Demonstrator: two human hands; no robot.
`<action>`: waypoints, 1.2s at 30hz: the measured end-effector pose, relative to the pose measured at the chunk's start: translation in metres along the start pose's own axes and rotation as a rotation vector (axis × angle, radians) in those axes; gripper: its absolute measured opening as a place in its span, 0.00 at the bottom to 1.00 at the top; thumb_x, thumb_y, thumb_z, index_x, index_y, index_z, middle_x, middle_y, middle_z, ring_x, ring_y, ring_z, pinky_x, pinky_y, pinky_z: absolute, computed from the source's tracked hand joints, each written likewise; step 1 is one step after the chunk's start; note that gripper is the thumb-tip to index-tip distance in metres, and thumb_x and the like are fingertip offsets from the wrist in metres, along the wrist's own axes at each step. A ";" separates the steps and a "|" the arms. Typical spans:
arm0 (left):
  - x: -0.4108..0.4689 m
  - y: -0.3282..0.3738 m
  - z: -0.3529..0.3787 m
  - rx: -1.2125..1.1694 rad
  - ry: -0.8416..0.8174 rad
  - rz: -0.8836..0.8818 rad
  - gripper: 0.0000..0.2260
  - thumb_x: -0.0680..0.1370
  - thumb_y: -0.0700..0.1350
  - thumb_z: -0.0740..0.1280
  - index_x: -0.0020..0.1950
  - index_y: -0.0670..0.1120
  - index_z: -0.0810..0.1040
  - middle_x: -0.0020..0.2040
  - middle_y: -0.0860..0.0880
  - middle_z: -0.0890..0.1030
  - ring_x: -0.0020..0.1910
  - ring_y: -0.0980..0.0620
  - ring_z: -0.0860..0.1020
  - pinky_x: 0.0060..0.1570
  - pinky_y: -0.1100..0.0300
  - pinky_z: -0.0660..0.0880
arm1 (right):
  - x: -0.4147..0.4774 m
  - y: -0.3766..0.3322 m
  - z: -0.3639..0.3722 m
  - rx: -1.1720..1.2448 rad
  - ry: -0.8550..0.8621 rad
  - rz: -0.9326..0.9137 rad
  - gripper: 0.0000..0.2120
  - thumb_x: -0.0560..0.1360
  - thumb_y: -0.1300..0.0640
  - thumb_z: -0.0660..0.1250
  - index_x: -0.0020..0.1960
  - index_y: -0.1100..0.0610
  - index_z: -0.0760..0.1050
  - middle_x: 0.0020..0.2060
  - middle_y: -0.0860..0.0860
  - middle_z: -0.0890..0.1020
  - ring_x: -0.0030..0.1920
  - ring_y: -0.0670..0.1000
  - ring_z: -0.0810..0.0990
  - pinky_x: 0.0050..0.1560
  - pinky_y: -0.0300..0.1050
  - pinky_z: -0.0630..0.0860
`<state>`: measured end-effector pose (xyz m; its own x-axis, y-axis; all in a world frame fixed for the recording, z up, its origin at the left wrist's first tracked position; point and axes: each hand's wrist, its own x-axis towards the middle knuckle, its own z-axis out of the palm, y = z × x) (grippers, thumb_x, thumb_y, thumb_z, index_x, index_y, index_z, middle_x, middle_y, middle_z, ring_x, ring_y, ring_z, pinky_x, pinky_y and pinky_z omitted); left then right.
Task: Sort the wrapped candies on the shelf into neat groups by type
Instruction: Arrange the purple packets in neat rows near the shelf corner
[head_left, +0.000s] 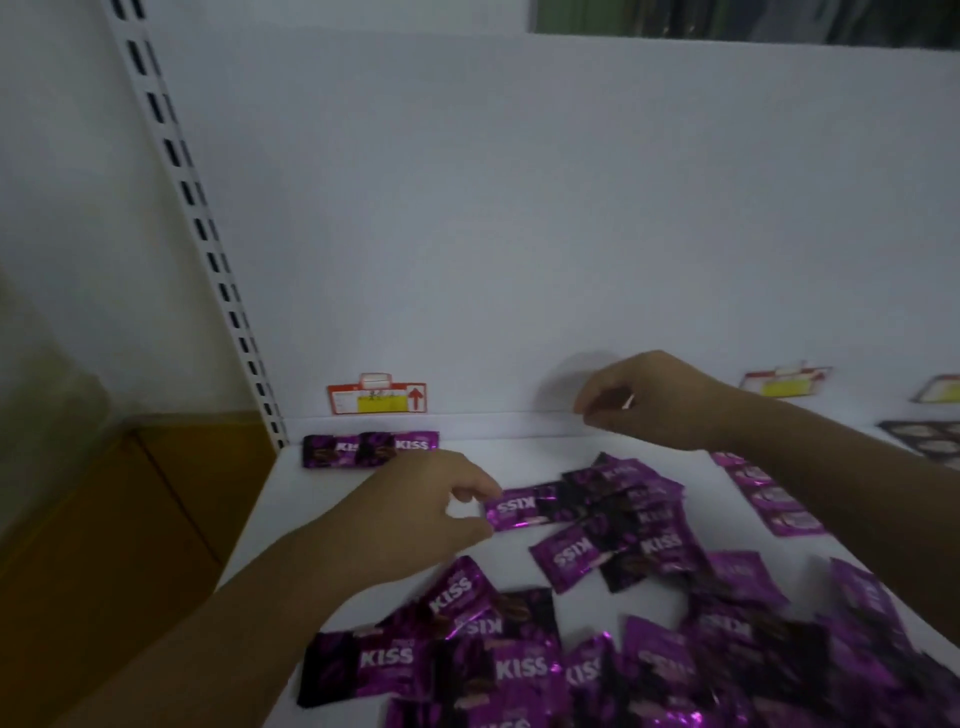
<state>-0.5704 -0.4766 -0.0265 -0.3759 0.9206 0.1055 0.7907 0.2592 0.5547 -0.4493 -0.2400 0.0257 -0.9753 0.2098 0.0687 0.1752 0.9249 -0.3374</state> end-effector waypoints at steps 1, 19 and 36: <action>0.005 0.006 0.005 0.024 -0.008 0.003 0.15 0.72 0.52 0.71 0.58 0.57 0.77 0.50 0.63 0.76 0.47 0.69 0.72 0.44 0.77 0.67 | -0.006 0.006 -0.002 0.006 -0.019 0.030 0.07 0.72 0.59 0.69 0.46 0.48 0.81 0.40 0.42 0.82 0.42 0.42 0.80 0.45 0.32 0.74; 0.018 0.021 0.032 -0.092 -0.090 -0.144 0.15 0.65 0.49 0.76 0.49 0.56 0.79 0.43 0.59 0.79 0.40 0.63 0.77 0.42 0.63 0.77 | -0.032 0.028 0.029 -0.104 -0.269 0.133 0.20 0.66 0.43 0.74 0.55 0.49 0.77 0.48 0.42 0.73 0.50 0.45 0.73 0.49 0.40 0.68; 0.003 0.003 -0.001 -0.998 0.328 -0.417 0.12 0.69 0.34 0.72 0.48 0.46 0.78 0.42 0.47 0.85 0.41 0.49 0.83 0.34 0.61 0.78 | -0.035 -0.005 0.009 0.151 0.241 -0.154 0.21 0.65 0.50 0.76 0.57 0.50 0.77 0.46 0.43 0.80 0.45 0.43 0.78 0.50 0.43 0.76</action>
<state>-0.5697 -0.4729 -0.0233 -0.7448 0.6578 -0.1123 -0.1109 0.0440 0.9929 -0.4173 -0.2549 0.0167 -0.9256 0.1570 0.3445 -0.0117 0.8977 -0.4404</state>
